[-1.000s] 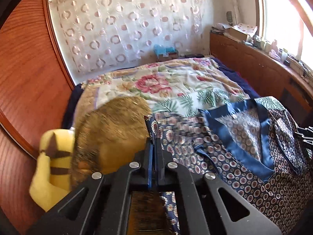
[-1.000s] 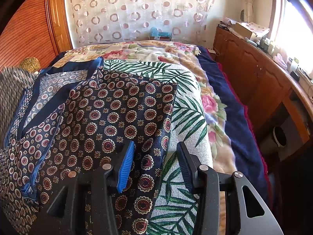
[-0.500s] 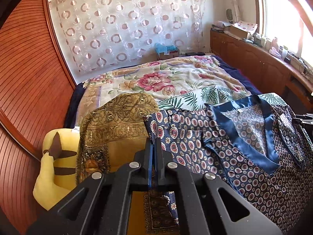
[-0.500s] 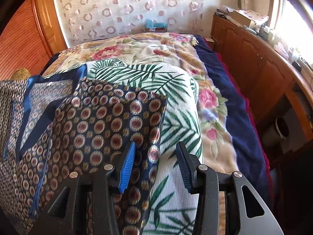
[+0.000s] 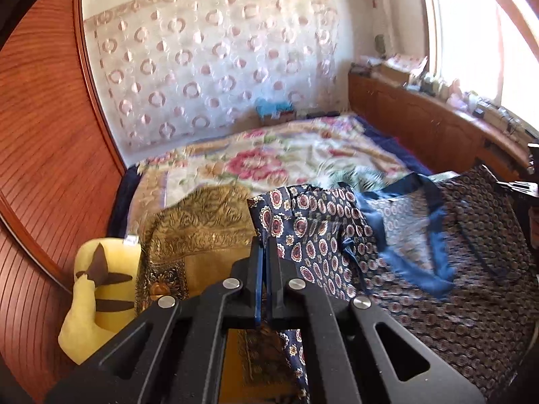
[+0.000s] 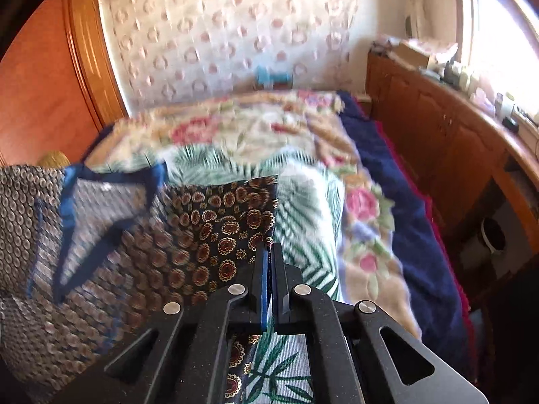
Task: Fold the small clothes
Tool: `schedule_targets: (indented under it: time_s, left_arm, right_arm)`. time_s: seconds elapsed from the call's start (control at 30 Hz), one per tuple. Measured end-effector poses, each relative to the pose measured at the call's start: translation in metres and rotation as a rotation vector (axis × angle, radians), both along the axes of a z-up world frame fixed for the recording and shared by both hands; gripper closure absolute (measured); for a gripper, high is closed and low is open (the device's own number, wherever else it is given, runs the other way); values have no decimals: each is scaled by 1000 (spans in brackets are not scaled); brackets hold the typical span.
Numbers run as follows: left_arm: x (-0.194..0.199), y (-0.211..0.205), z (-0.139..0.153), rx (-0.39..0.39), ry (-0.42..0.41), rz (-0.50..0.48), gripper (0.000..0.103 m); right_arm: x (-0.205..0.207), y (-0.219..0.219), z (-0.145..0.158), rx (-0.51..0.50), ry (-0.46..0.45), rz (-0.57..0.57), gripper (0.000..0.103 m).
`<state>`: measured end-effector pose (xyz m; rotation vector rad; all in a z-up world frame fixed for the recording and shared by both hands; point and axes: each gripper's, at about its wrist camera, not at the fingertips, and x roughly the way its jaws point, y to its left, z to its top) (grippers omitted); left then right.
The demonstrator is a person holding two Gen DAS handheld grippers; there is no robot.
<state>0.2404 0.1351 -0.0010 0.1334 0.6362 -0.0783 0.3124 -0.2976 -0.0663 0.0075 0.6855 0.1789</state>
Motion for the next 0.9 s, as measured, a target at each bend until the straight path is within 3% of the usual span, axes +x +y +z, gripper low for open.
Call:
schedule_targets:
  time_s: [0.27, 0.47, 0.67, 0.83, 0.9]
  left_arm:
    - [-127, 2, 30, -48, -156, -59, 101]
    - [-223, 28, 7, -98, -185, -20, 101]
    - [-271, 44, -44, -134, -105, 62, 101]
    - [-281, 53, -77, -172, -24, 99, 101]
    - [-279, 53, -85, -152, 5, 101, 101]
  right_arm:
    - [-103, -1, 59, 15, -180, 105, 102]
    - [-203, -25, 54, 60, -233, 132, 102]
    - [-273, -36, 15, 77, -155, 153, 102]
    - [-295, -42, -20, 48, -40, 159, 102]
    - [-294, -40, -34, 25, 5, 158, 102]
